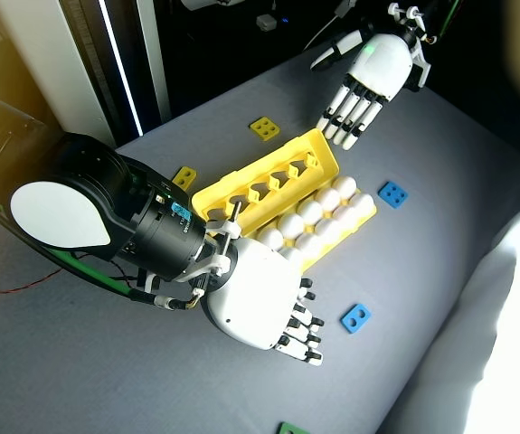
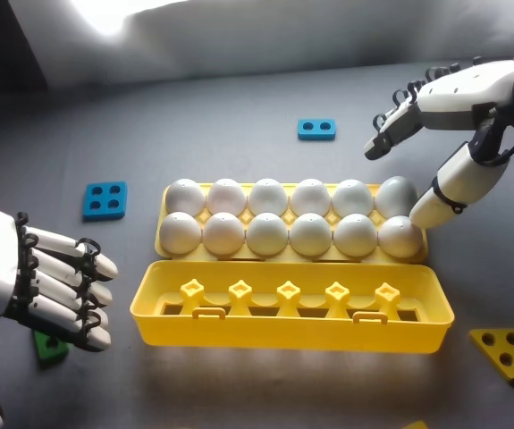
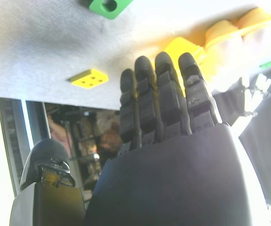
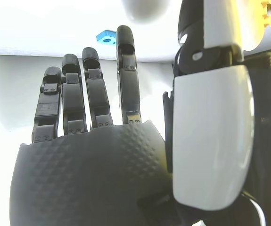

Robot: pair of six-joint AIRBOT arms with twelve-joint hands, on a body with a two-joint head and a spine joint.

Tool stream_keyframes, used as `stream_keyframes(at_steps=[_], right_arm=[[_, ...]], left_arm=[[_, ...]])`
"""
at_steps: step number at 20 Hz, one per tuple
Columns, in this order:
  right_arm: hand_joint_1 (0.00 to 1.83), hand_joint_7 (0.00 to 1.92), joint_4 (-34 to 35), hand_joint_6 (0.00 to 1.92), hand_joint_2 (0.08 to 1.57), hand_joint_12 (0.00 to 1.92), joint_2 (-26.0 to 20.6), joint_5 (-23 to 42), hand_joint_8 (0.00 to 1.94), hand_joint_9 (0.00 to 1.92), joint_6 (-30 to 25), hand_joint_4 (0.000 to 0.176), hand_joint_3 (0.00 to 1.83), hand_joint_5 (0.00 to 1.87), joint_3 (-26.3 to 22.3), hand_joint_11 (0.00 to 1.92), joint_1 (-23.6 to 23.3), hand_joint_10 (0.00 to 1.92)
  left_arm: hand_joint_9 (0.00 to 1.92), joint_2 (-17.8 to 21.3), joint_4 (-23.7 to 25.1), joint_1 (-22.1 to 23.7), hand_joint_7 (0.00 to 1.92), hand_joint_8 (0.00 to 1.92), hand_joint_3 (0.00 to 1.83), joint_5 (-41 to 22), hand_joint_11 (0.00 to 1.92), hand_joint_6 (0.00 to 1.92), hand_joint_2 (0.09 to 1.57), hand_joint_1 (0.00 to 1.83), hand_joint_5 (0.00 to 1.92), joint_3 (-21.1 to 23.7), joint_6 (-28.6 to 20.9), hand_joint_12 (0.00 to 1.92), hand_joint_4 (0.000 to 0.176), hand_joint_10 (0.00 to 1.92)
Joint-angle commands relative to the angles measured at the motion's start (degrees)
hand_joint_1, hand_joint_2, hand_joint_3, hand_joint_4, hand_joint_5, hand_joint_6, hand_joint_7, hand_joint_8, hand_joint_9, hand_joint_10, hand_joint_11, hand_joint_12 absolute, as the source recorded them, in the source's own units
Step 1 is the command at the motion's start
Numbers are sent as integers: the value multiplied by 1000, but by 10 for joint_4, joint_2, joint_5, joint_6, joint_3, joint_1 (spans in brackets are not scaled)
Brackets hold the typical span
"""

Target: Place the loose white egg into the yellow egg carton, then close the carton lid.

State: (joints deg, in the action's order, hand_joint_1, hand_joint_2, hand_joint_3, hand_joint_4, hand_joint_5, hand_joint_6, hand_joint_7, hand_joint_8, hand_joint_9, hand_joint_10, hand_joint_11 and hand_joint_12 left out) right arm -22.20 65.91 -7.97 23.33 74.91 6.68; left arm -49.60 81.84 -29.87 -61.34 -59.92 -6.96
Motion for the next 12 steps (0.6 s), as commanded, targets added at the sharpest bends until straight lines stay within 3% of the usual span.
stream_keyframes(at_steps=[1,2,8,11,12], right_arm=[[907,180,0,0,845,13,-3,37,0,116,1,105,0,362,-2,24,-1,0],[892,171,0,0,841,20,-3,37,0,119,1,105,0,325,-2,37,-1,2],[852,134,0,0,823,22,-3,39,2,88,26,40,0,146,-2,27,-8,2],[808,119,0,0,823,41,-5,51,0,86,68,0,0,120,-2,55,-15,0],[738,119,0,0,829,51,-9,67,0,90,97,0,0,118,-3,68,-15,2]], left_arm=[[303,9,-34,4,406,3,1,-30,0,1,1116,0,360,-2,-1,351,0,5],[314,9,-34,4,415,4,2,-30,0,2,1119,0,368,-2,-1,389,0,6],[277,12,-36,6,388,0,0,-30,0,1,1116,0,355,0,-12,305,0,0],[271,16,-39,6,385,1,0,-30,0,0,1115,0,349,3,-13,289,0,0],[285,17,-39,6,387,1,1,-30,0,1,1118,0,350,1,-15,342,0,3]])
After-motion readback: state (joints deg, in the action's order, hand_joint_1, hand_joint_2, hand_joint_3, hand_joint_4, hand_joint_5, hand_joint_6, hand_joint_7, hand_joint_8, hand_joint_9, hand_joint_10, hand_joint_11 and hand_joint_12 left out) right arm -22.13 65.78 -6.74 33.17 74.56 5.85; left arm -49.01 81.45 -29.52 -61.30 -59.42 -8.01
